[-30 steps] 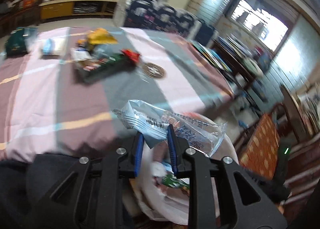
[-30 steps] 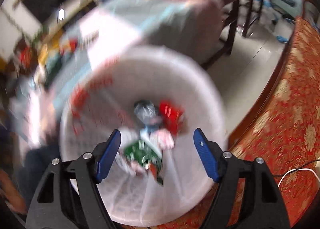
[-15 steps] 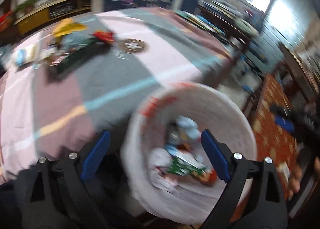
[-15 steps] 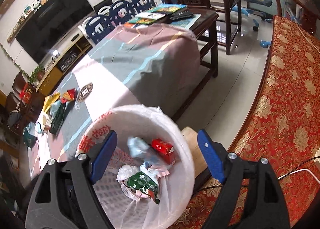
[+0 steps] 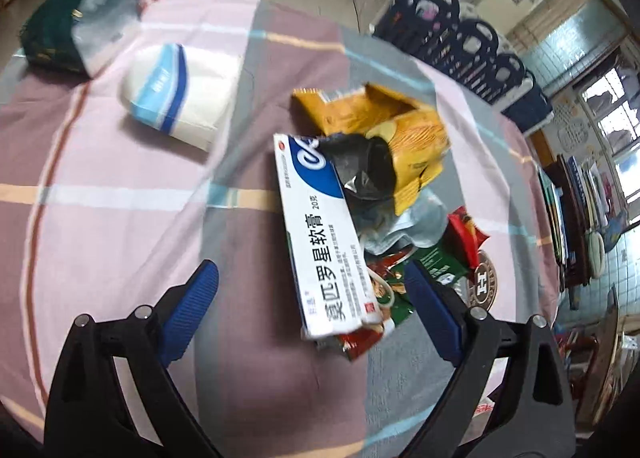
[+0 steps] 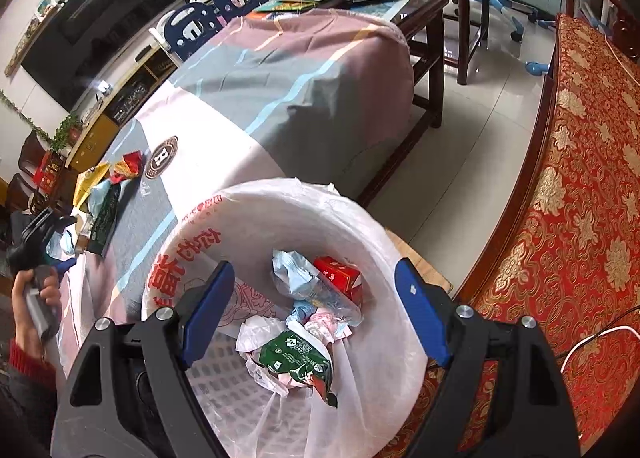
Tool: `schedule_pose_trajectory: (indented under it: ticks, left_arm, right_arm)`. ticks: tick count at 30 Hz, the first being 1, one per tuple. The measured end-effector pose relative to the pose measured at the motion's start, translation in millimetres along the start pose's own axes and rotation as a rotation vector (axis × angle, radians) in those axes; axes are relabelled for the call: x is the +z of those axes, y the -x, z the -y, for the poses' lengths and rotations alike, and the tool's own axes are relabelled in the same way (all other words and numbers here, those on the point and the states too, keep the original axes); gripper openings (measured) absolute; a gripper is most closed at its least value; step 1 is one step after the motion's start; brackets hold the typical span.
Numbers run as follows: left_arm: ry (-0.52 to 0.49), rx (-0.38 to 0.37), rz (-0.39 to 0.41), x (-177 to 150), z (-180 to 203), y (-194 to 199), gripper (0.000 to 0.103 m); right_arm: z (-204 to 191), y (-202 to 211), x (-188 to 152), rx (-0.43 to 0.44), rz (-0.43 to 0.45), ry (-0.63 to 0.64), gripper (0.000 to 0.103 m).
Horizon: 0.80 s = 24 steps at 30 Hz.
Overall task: Collect trash
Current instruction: 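Open both tools over the basket, dropping the cloth and clear bag, then grasp the white ointment box with the left tool while the right tool grasps the green packet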
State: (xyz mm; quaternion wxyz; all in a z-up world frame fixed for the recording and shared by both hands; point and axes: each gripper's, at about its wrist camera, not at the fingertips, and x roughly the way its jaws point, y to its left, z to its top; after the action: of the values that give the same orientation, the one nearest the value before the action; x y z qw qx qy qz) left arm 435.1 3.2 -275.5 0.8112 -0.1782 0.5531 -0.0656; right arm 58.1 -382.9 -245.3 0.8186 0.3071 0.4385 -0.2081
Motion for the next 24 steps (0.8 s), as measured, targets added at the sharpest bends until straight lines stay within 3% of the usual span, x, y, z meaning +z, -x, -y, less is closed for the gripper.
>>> schedule_pose_trajectory:
  ticks: [2,3,5,10,13,16,19,24]
  left_arm:
    - [0.007,-0.042,-0.020,-5.3,-6.4,-9.1,0.064]
    - [0.018,-0.086,-0.051,-9.2,-13.8,-12.4,0.041]
    - [0.035,-0.124,-0.042,-20.3,-31.3,-3.1,0.039]
    - [-0.018,-0.060,0.078,-60.1,-73.5,61.8,0.040]
    - [-0.058,0.087,0.169,-87.3,-96.1,102.9,0.040]
    - [-0.008,0.223,0.235,-100.4,-128.3,121.8,0.040]
    - [0.117,0.168,0.248,-98.1,-156.8,130.7,0.040]
    - [0.071,0.197,0.221,-92.2,-154.1,119.3,0.045]
  right_arm:
    - [-3.7,-2.0,-1.4,0.004,-0.011,0.004,0.081]
    - [-6.1,-2.3,-1.8,0.010,-0.015,0.010,0.081]
    - [-11.8,-2.6,-2.7,0.011,-0.013,0.033,0.081]
    - [-39.6,-16.1,-5.3,0.045,-0.042,0.079,0.081]
    - [-76.2,-34.2,-5.2,0.115,-0.088,0.095,0.081]
    - [-128.7,-52.0,-3.2,0.201,-0.102,0.136,0.081]
    - [-199.0,-70.8,-0.5,0.249,-0.088,0.204,0.081]
    - [-296.1,-122.6,-1.2,0.223,-0.139,0.284,0.081]
